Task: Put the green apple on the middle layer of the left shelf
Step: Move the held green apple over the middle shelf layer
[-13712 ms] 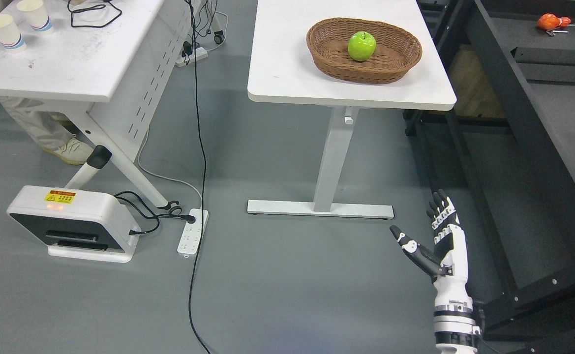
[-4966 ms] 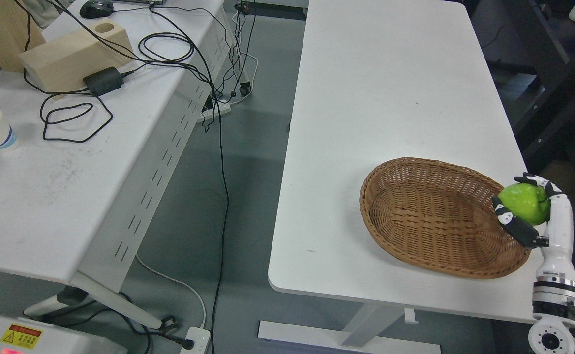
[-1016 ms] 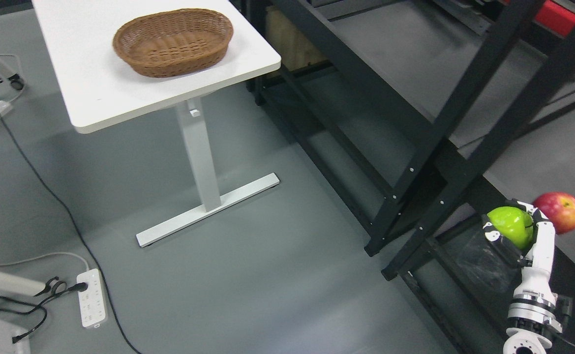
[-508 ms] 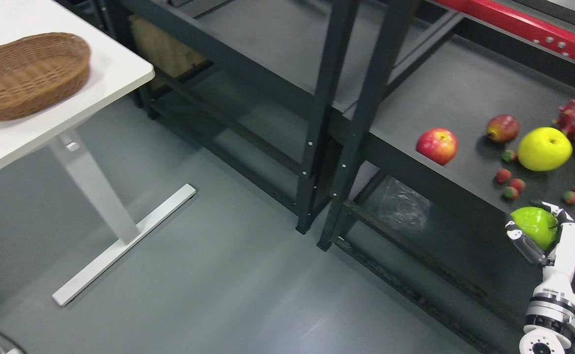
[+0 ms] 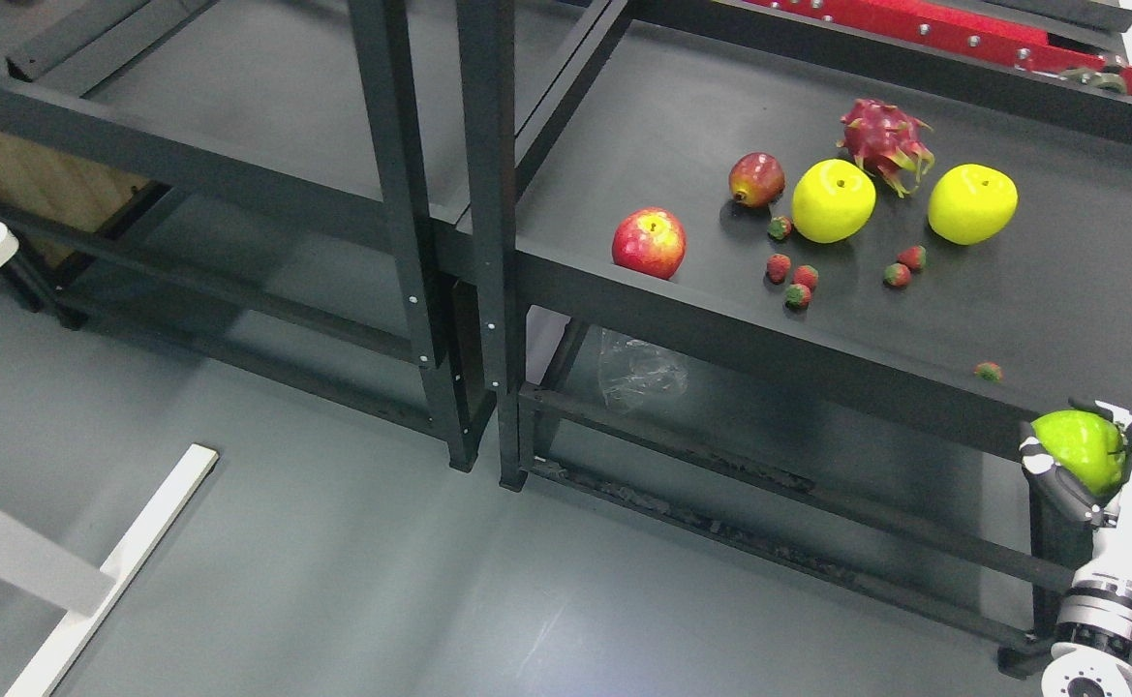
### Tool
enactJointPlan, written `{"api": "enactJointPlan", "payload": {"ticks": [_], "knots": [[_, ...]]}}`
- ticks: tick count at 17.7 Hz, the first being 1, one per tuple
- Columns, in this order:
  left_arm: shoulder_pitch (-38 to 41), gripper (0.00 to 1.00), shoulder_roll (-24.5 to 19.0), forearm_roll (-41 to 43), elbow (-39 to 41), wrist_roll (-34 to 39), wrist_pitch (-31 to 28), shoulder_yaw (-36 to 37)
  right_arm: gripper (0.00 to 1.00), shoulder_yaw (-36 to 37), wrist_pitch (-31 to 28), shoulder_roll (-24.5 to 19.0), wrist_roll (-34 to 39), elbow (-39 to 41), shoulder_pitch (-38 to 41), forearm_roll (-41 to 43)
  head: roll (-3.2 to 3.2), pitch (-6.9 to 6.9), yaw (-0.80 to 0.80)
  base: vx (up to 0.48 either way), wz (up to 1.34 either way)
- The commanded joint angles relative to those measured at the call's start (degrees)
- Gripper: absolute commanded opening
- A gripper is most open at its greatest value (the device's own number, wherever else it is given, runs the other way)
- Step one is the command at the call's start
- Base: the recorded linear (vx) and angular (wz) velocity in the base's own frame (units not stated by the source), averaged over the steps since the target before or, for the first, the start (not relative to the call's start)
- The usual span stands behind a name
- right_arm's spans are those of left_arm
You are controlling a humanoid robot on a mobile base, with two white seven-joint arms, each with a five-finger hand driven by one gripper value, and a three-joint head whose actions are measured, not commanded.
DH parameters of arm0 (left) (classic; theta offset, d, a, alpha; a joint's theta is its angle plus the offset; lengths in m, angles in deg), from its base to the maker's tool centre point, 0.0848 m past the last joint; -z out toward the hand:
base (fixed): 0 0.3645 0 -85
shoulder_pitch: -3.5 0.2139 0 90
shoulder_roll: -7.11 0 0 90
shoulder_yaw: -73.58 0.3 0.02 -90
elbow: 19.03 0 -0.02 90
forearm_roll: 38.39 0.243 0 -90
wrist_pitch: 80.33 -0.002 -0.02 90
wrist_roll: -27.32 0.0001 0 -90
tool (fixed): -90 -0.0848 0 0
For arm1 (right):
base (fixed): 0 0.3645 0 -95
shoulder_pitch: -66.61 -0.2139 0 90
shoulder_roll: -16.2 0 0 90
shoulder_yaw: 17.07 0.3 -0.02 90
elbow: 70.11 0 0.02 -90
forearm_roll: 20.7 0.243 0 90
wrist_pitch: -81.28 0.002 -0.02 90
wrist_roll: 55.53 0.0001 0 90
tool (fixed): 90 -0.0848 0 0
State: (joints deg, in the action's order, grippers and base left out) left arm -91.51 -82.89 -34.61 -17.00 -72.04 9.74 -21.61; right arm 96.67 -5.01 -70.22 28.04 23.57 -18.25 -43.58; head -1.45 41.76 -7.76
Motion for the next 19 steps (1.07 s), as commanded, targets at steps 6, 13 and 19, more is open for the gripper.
{"api": "enactJointPlan", "payload": {"ticks": [6,13,19], "knots": [[0.00,1.00,-1.00,0.00,0.00,0.05,0.02,0.00,0.00,0.87,0.07,0.28,0.01,-0.16,-0.67,-0.06,0.00,-0.01,0.00,0.088,-0.31],[0.00,1.00,-1.00,0.00,0.00,0.05,0.02,0.00,0.00,-3.43,0.07,0.37,1.07,-3.94,-5.49,-0.23,0.00,-0.01,0.00,0.161,-0.22],[0.00,1.00,-1.00,0.00,0.00,0.05,0.02,0.00,0.00,-4.76,0.07,0.46,1.24,-10.00,-11.12,-2.78,0.00,-0.01,0.00,0.227,0.01]]}}
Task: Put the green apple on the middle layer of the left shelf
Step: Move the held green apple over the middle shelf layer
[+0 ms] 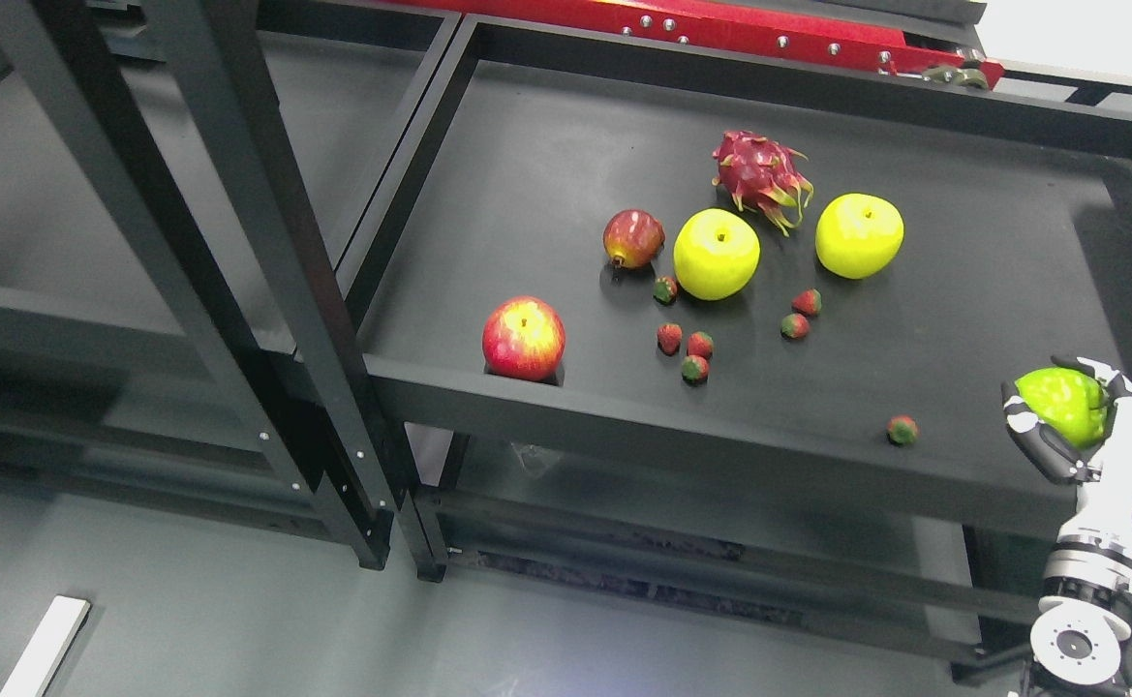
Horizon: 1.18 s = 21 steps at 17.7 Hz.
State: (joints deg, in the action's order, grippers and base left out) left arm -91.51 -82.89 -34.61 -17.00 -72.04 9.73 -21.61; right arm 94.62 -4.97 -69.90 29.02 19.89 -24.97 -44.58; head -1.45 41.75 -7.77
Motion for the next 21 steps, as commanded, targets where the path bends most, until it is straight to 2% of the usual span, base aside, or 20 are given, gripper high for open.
{"api": "enactJointPlan", "payload": {"ticks": [1,11,15,16,17,19,20,21], "knots": [[0.01,1.00,-1.00,0.00,0.00,0.05,0.03,0.00,0.00,-3.23,0.03,0.15,0.61,-6.94,-5.18,-2.13,0.00,0.00,0.00,0.265,0.04],[0.01,1.00,-1.00,0.00,0.00,0.05,0.03,0.00,0.02,-3.41,-0.06,0.58,2.11,-8.71,-6.42,-2.05,0.00,-0.01,0.00,0.203,0.02],[0.01,1.00,-1.00,0.00,0.00,0.05,0.03,0.00,0.09,-3.32,-1.63,0.59,2.11,-8.79,-5.54,-1.79,0.00,-0.01,0.00,0.119,0.00],[0.01,1.00,-1.00,0.00,0.00,0.05,0.03,0.00,0.15,-3.41,-2.25,0.59,2.19,-8.79,-5.54,-1.44,0.00,-0.01,0.00,0.070,0.00],[0.01,1.00,-1.00,0.00,0.00,0.05,0.03,0.00,0.28,-3.41,-3.04,0.41,2.20,-8.79,-5.54,-1.17,0.00,-0.01,0.00,0.070,0.00],[0.01,1.00,-1.00,0.00,0.00,0.05,0.03,0.00,0.62,-3.41,-3.84,0.32,2.11,-8.79,-5.80,-1.00,0.00,-0.01,0.00,0.043,0.00],[0.01,1.00,-1.00,0.00,0.00,0.05,0.03,0.00,0.85,-3.41,-3.92,0.23,2.11,-8.79,-5.80,-0.82,0.00,-0.01,0.00,0.019,0.00],[0.01,1.00,-1.00,0.00,0.00,0.05,0.03,0.00,0.90,-3.49,-3.92,0.15,2.11,-8.79,-5.80,-0.30,0.00,0.00,0.00,0.019,0.00]]}}
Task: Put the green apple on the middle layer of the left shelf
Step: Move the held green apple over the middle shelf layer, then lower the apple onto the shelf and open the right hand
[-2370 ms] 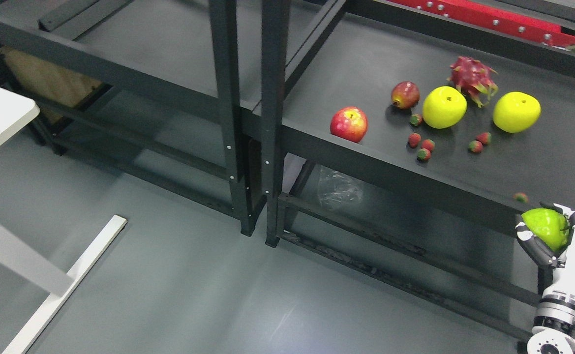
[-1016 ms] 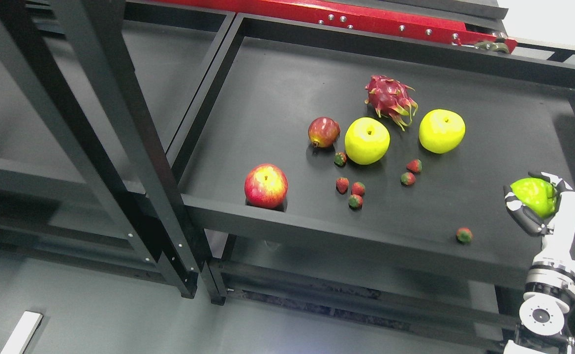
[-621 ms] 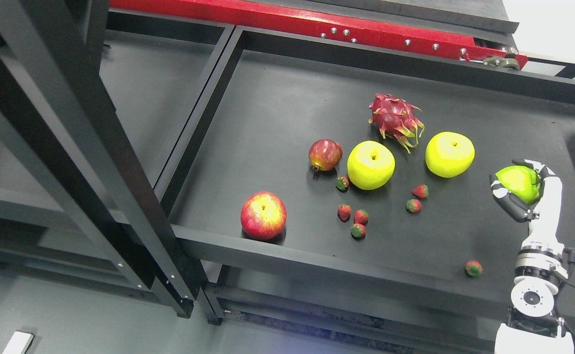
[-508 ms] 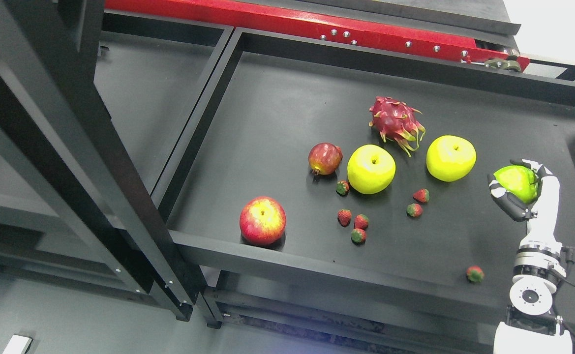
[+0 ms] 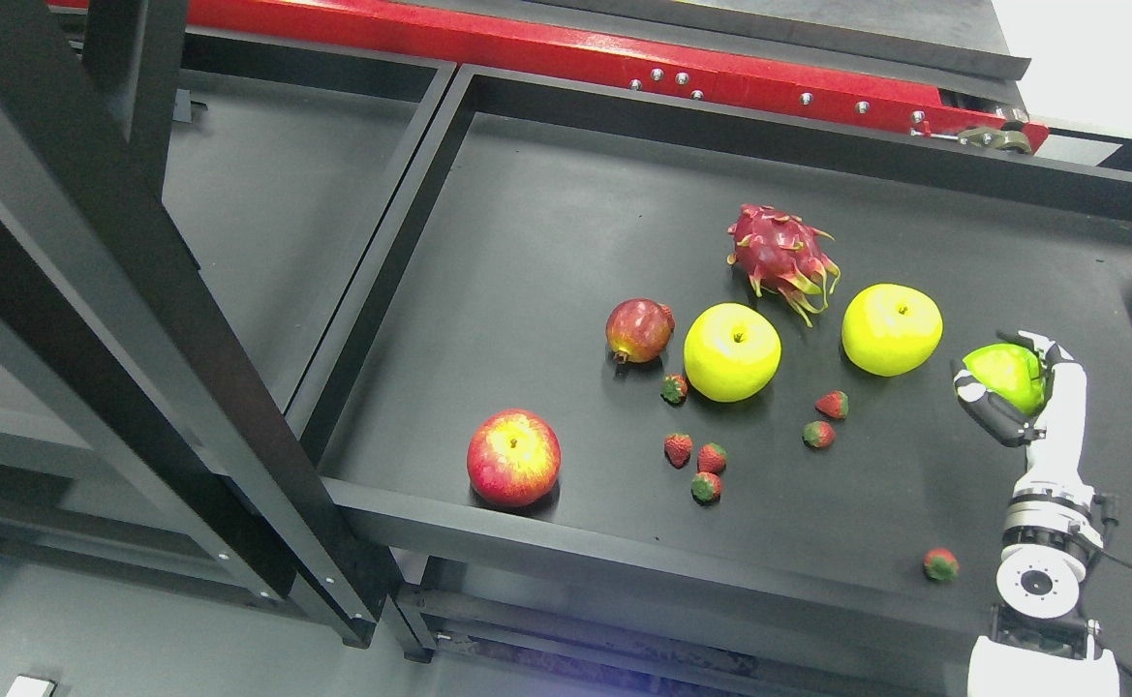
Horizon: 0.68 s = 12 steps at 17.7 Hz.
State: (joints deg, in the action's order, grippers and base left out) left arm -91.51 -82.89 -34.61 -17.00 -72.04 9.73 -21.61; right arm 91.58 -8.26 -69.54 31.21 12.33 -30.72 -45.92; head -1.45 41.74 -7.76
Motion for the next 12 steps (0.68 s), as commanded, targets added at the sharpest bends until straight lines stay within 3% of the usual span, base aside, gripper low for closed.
{"api": "enactJointPlan", "payload": {"ticks": [1,6,12], "knots": [[0.00,1.00,-1.00,0.00,0.00,0.05,0.03,0.00,0.96,-0.46,-0.73,-0.21,-0.08,-1.23,-0.05,1.92,0.00,0.00,0.00,0.000,0.00],[0.00,1.00,-1.00,0.00,0.00,0.05,0.03,0.00,1.00,-0.72,0.23,-0.30,0.01,-1.23,-0.58,5.62,0.00,0.00,0.00,0.000,0.00],[0.00,1.00,-1.00,0.00,0.00,0.05,0.03,0.00,1.00,-2.48,10.69,-0.30,-0.44,-1.14,1.78,14.58,0.00,0.00,0.00,0.000,0.00]]}}
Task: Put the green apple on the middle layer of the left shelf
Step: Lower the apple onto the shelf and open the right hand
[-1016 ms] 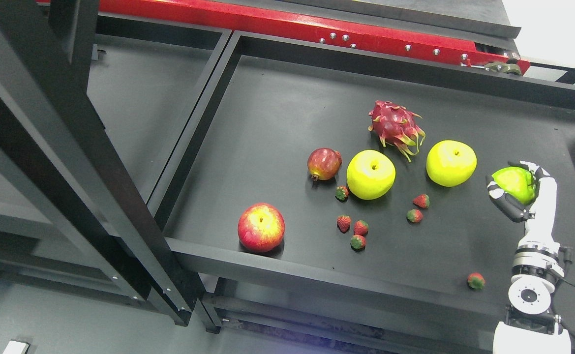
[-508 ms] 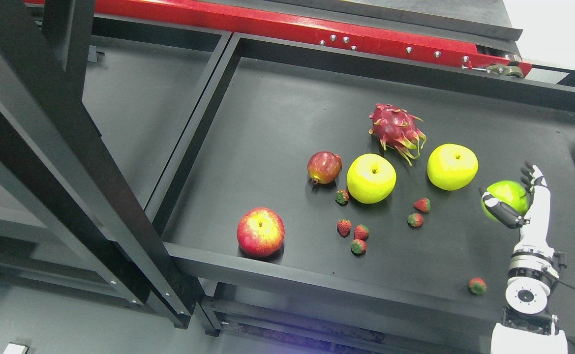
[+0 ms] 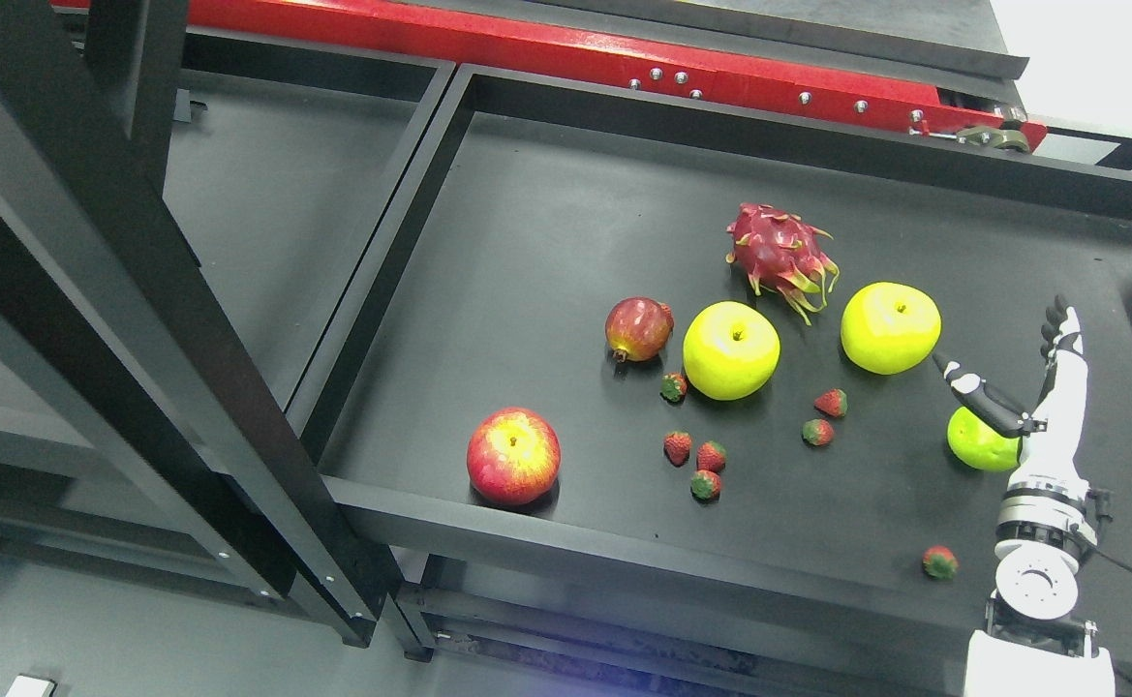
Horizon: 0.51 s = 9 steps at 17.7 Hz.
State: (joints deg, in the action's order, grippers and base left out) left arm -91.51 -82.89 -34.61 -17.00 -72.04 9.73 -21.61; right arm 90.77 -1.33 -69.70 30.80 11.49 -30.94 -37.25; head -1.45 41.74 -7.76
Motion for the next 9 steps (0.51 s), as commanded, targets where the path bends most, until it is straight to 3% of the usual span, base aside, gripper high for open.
{"api": "enactJointPlan", "payload": {"ticks": [1,4,9], "knots": [[0.00,1.00,-1.00,0.00,0.00,-0.04,0.03,0.00,1.00,-1.50,3.77,-0.58,-0.02,-0.22,2.45,6.52,0.00,0.00,0.00,0.000,0.00],[0.00,1.00,-1.00,0.00,0.00,0.05,0.03,0.00,1.00,-1.50,3.94,-3.10,0.42,1.35,4.99,9.94,0.00,0.00,0.00,0.000,0.00],[0.00,1.00,-1.00,0.00,0.00,0.05,0.03,0.00,1.00,-3.60,4.12,-3.10,2.18,7.60,8.86,16.90,0.00,0.00,0.00,0.000,0.00]]}}
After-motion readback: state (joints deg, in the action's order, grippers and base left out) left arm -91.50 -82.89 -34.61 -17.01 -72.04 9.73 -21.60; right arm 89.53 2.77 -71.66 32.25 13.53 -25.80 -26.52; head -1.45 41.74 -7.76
